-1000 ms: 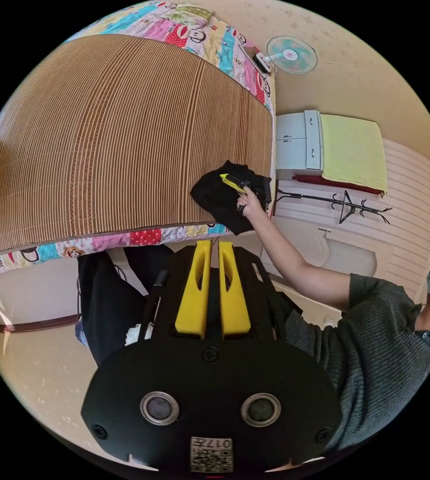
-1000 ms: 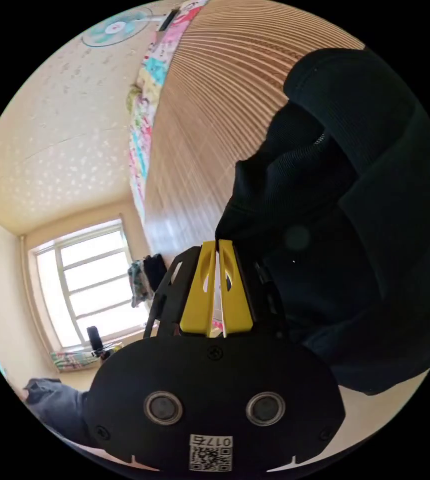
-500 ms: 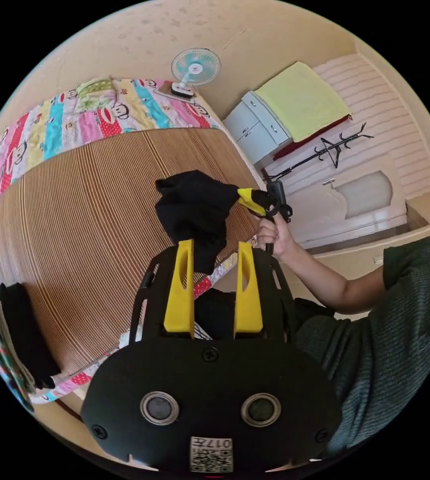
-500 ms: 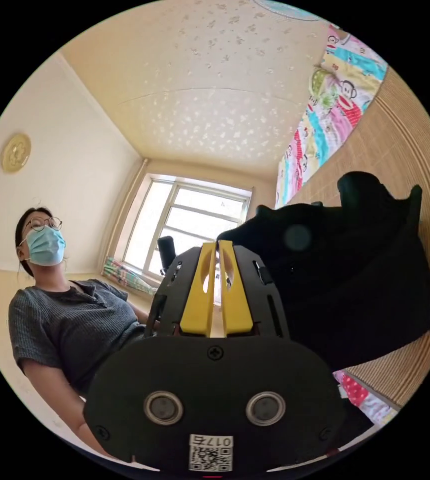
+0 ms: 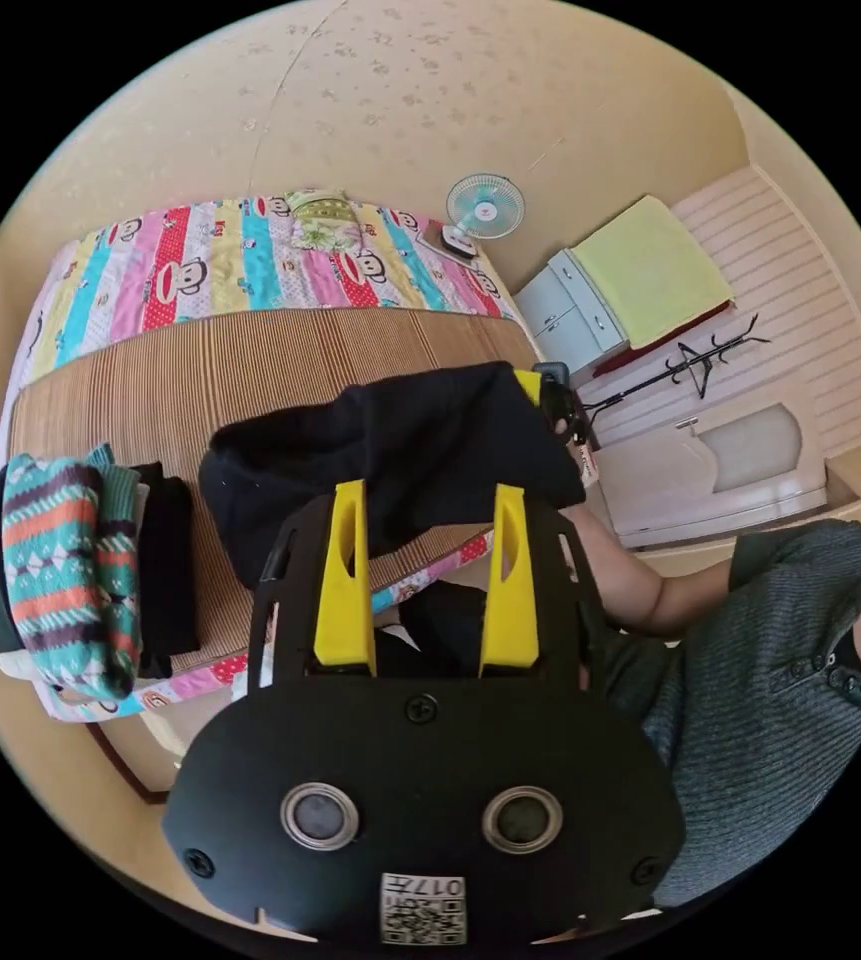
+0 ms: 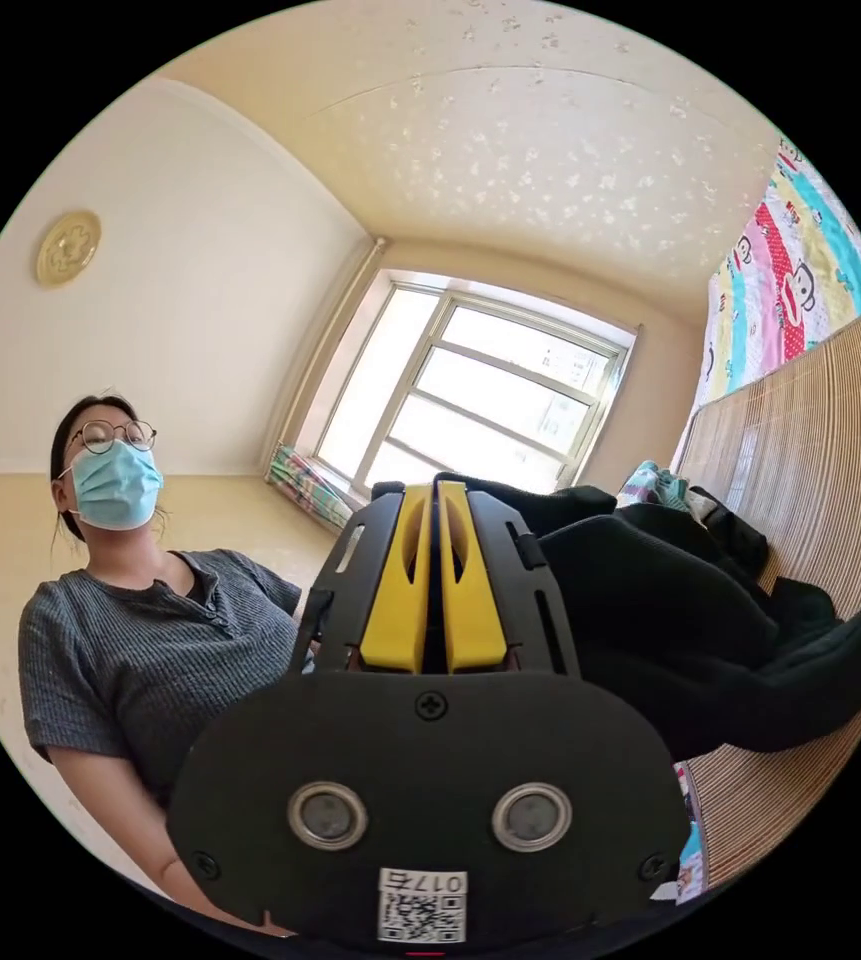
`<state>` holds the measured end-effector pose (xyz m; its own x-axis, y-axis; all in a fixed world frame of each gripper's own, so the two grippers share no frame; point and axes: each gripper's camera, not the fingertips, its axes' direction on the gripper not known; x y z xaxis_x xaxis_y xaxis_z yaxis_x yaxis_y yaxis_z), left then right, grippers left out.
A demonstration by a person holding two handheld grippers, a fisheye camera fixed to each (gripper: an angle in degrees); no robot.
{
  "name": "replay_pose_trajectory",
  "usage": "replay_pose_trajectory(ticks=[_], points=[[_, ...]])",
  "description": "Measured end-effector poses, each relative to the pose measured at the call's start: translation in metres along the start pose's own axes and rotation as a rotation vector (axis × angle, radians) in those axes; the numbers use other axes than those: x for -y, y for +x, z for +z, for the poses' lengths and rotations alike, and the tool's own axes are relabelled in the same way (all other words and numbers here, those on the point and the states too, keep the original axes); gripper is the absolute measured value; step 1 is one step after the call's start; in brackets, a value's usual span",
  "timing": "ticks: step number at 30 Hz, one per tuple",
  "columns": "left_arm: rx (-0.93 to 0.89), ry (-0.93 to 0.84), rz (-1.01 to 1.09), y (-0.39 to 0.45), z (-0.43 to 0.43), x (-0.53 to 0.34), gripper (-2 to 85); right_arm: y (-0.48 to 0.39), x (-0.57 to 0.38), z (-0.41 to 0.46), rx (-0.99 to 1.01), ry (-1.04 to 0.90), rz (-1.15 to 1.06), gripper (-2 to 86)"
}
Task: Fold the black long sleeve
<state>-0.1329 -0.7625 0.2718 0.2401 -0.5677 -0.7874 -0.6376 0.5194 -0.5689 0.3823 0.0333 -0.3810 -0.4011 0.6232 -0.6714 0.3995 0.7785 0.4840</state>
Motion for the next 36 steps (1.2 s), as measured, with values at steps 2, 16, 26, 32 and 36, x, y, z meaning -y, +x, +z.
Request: replay_pose_trajectory(ticks=[2,16,26,32,36], points=[[-0.071,0.047,-0.040,-0.004,-0.010,-0.024,17.4,-0.004,-0.004,0.024,-0.031,-0.060,-0.022,0.9],[0.057,0.364,-0.021,0.066,-0.082,-0.099,16.3,-0.087,-0.079,0.145,-0.304,-0.437,-0.274,0.8],[-0.436,0.705,0.478,0.072,-0.165,-0.135,5.9,-0.164,-0.168,0.054,-0.144,-0.180,-0.577,1.9],[-0.931,0.884,0.859,0.044,-0.224,-0.134,6.0,-0.158,-0.239,-0.017,-0.415,-0.037,-0.557,12.8],[-1.110,0.951,0.878,0.041,-0.231,-0.117,6.0,-0.141,-0.299,-0.014,-0.423,-0.060,-0.591,17.5]])
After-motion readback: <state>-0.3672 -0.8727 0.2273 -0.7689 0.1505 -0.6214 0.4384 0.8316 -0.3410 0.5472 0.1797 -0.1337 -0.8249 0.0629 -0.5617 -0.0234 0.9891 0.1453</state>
